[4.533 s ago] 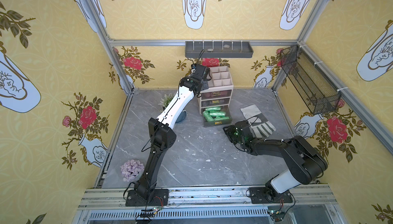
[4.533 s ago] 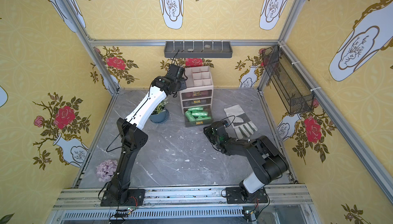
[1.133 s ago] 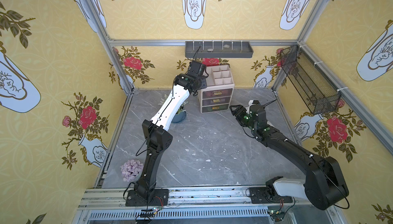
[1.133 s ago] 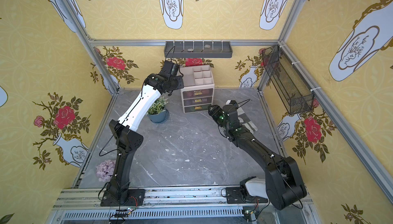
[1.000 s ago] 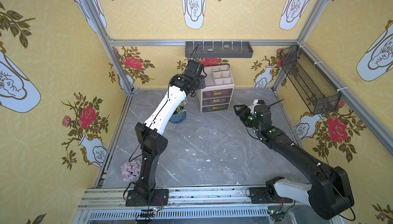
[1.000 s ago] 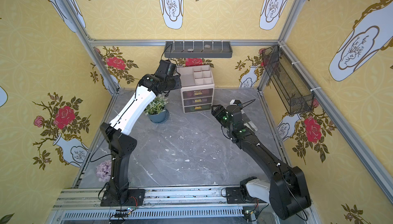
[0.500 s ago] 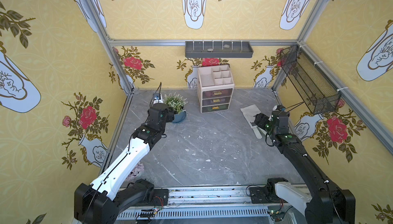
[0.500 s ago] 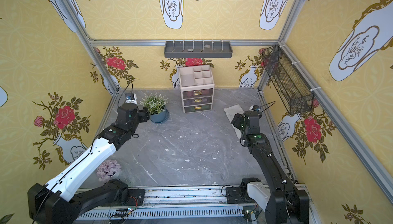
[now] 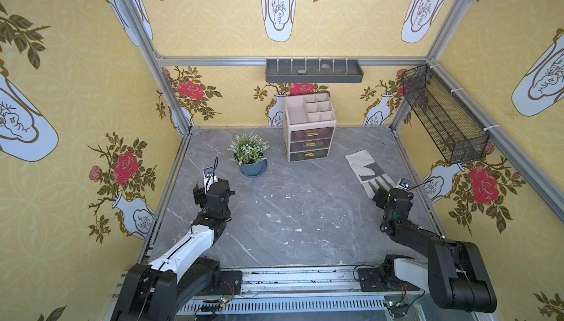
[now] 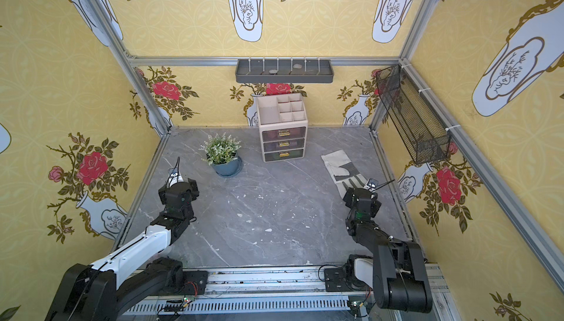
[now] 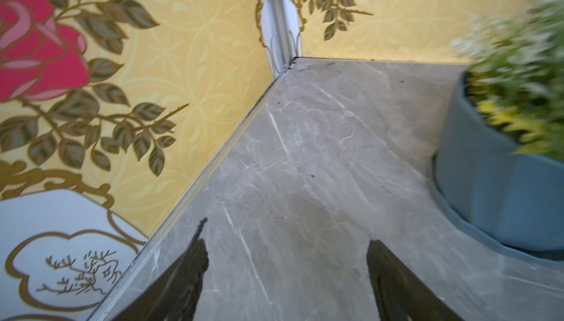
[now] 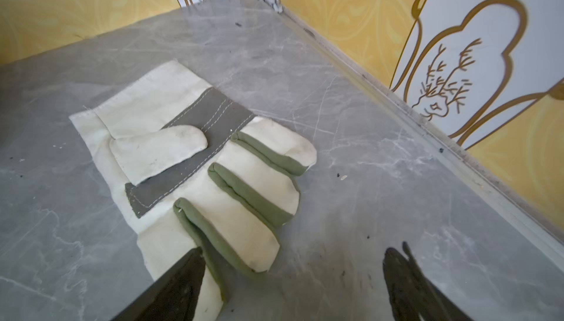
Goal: Sort the rolls of trash bags by color and place them into the drawer
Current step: Reset both arms
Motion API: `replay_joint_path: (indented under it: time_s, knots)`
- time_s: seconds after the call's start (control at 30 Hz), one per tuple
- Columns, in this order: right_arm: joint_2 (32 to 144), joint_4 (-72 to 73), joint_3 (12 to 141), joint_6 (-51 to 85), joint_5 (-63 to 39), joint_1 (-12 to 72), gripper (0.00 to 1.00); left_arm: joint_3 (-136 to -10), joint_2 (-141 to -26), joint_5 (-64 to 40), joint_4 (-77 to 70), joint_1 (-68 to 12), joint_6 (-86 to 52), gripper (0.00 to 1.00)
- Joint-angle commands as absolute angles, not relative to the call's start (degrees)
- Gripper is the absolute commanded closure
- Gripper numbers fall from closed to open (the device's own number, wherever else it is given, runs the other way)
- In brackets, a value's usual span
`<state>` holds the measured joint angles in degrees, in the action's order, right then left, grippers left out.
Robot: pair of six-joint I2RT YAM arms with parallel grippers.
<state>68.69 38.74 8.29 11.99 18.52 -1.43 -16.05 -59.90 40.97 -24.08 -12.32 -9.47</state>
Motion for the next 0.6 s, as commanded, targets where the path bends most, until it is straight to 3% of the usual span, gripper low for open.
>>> replay_joint_path:
  time_s: [0.0,0.23,0.3,0.33,0.43,0.57]
  knots:
    - [72.7,61.3,4.6,10.6,17.4,-3.8,0.07,-11.0,-61.1,36.0,-39.6,-7.8,-10.6,0.16]
    - [78.5,55.7,9.8,7.4,8.0,-3.9,0.03,-9.5,-68.6,25.1,-52.7,-1.1,-6.6,0.15]
    - [83.4,64.5,8.6,5.1,10.0,-2.4,0.03,-10.2,-73.9,20.7,-56.0,0.0,-6.5,0.11]
    - [81.4,59.0,9.5,6.4,10.1,-2.2,0.03,-10.4,-77.5,18.4,-59.8,0.0,-5.1,0.10]
    - [82.6,62.2,8.9,6.0,9.6,-2.9,0.03,-11.1,-83.5,15.9,-64.6,-0.1,-3.6,0.06]
    - [82.0,61.6,8.8,6.6,9.4,-3.1,0.03,-14.2,-82.9,15.1,-57.9,0.0,-3.8,0.03]
